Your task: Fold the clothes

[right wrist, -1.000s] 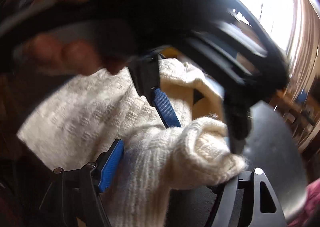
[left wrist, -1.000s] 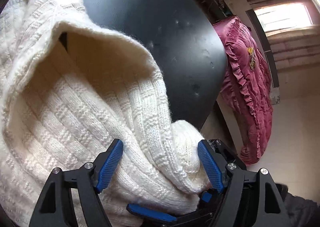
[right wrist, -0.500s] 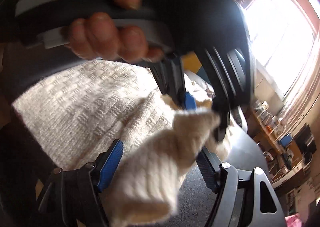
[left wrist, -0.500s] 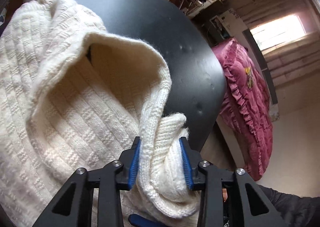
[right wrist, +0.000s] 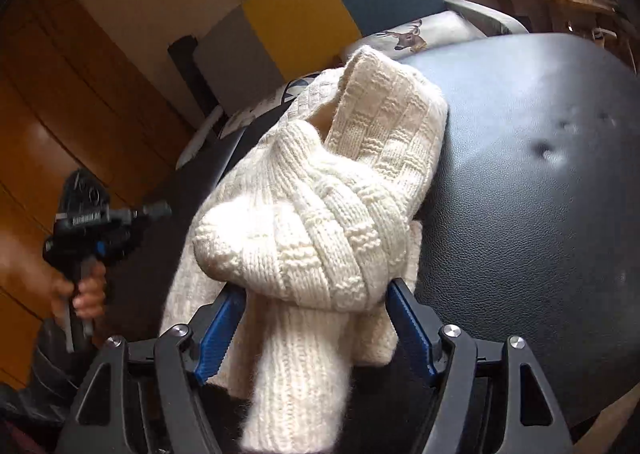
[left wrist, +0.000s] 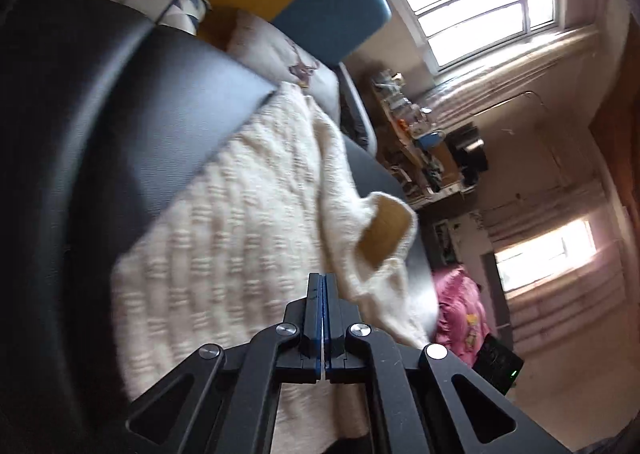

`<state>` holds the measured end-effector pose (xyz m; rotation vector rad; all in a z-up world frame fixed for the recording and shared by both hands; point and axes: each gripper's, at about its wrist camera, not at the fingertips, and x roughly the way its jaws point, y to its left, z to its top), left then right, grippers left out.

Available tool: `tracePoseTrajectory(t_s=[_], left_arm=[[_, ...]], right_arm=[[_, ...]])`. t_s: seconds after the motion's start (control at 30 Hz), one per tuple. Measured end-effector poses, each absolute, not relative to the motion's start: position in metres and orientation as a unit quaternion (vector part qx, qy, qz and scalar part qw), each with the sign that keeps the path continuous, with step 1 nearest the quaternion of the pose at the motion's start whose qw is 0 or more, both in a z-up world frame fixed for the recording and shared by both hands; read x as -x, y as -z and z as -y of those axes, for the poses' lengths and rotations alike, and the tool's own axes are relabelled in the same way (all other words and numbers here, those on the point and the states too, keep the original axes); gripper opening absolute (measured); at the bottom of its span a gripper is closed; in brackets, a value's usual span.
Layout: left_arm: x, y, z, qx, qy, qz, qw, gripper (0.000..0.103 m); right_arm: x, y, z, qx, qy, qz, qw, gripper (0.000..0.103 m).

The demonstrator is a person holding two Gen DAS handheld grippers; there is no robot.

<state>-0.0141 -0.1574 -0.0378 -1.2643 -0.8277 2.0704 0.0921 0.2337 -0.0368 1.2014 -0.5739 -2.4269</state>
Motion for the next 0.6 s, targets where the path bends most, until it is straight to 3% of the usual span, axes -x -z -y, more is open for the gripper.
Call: tracePoseTrajectory(t_s=[0.1, 0.13, 0.2, 0.23, 0.27, 0.33, 0.47, 0.5, 0.53, 0.57, 0.6], left_arm=[[-0.001, 0.043, 0.147, 0.487, -0.773, 0.27, 0.304, 0.002], [-0.004, 0.042, 0.136, 0.492, -0.771, 0.251, 0.317, 0.009], [-0.001, 0.039, 0.111, 0.504, -0.753, 0.239, 0.349, 0.033], [0.001, 0.04, 0.097, 0.512, -0.738, 0.242, 0.366, 0.061], [0.005, 0.044, 0.085, 0.526, -0.714, 0.258, 0.383, 0.079], [0.014, 0.051, 0.058, 0.546, -0.674, 0.281, 0.411, 0.079], [0.026, 0.064, 0.014, 0.573, -0.672, 0.245, 0.4, 0.076], [0.029, 0.067, 0.003, 0.58, -0.671, 0.236, 0.397, 0.069], [0.029, 0.069, -0.002, 0.581, -0.678, 0.225, 0.39, 0.033], [0.028, 0.067, -0.004, 0.577, -0.689, 0.215, 0.384, 0.013], [0.027, 0.065, -0.006, 0.572, -0.699, 0.204, 0.378, 0.013]], right_arm=[[-0.094, 0.034, -0.23, -0.428, 0.865, 0.192, 0.181, 0.076], [-0.094, 0.035, -0.221, -0.427, 0.868, 0.175, 0.183, 0.076], [-0.099, 0.033, -0.203, -0.425, 0.877, 0.125, 0.185, 0.078], [-0.104, 0.032, -0.197, -0.424, 0.881, 0.099, 0.185, 0.078], [-0.105, 0.034, -0.189, -0.424, 0.884, 0.074, 0.185, 0.079], [-0.105, 0.039, -0.179, -0.427, 0.884, 0.04, 0.187, 0.079], [-0.109, 0.045, -0.178, -0.431, 0.882, 0.022, 0.187, 0.081], [-0.11, 0.046, -0.179, -0.431, 0.882, 0.021, 0.187, 0.081], [-0.11, 0.046, -0.181, -0.431, 0.882, 0.021, 0.187, 0.081], [-0.111, 0.047, -0.182, -0.43, 0.883, 0.021, 0.188, 0.081], [-0.112, 0.046, -0.183, -0.428, 0.884, 0.018, 0.189, 0.081]])
